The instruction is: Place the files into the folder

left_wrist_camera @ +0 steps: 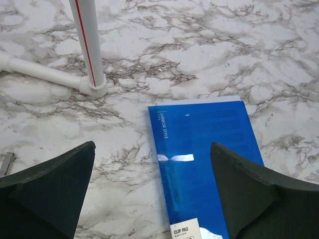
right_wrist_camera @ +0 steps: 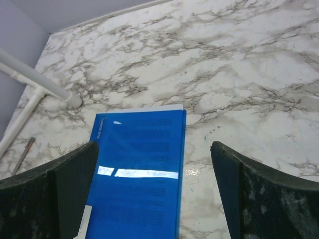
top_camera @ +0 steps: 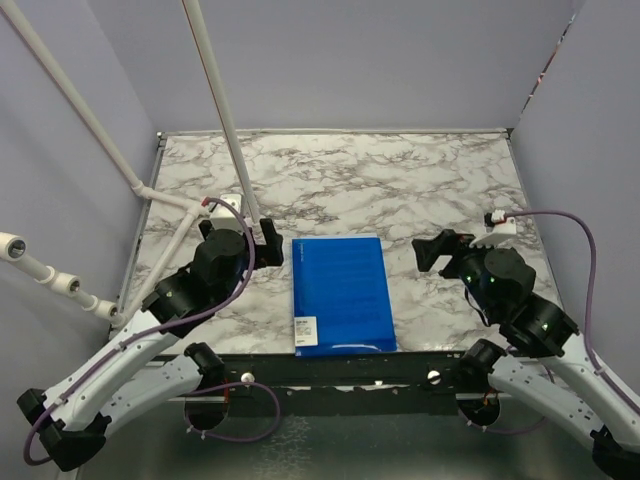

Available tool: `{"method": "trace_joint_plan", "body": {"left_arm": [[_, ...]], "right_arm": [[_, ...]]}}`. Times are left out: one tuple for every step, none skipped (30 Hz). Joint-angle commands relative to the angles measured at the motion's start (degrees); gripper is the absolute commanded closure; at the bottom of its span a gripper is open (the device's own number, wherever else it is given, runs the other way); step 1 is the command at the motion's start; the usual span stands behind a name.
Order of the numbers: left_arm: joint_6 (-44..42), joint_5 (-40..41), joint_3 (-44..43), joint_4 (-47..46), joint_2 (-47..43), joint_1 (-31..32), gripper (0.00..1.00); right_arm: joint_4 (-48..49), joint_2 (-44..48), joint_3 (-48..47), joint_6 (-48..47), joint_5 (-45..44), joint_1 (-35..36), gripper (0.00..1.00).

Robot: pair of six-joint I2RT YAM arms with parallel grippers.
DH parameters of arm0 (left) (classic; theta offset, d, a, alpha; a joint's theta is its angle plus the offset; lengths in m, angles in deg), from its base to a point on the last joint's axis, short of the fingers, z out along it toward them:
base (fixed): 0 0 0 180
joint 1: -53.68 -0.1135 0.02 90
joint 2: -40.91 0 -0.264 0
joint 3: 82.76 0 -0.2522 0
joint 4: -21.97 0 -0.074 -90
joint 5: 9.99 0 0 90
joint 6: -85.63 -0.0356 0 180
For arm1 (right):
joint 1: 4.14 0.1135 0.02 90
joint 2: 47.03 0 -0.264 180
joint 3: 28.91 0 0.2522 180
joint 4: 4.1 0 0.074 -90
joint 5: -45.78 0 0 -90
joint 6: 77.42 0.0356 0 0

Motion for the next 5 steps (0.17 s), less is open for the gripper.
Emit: {"method": "trace_joint_plan", "body": {"left_arm": [[-2.1, 1.4, 1.3, -1.3, -1.8, -0.3, 0.01], [-2.1, 1.4, 1.4, -1.3, -1.8, -0.3, 0.01], [-2.1, 1.4, 1.4, -1.3, -1.8, -0.3, 0.01], [-2.2, 1.4, 1.4, -1.4, -1.8, -0.2, 0.01], [-2.3, 1.4, 1.4, -1.4, -1.7, -0.3, 0.01]], "right_arm": [[3.2, 2.6, 2.4, -2.8, 4.1, 0.4, 0.0], [3.6, 2.6, 2.6, -3.1, 4.3, 0.4, 0.0], [3.0, 2.3, 2.2, -2.9, 4.0, 0.4, 0.0], [2.2, 1.7, 1.6, -2.4, 3.5, 0.4, 0.0], [1.4, 1.3, 1.1, -1.8, 2.9, 0.5, 0.0]]}}
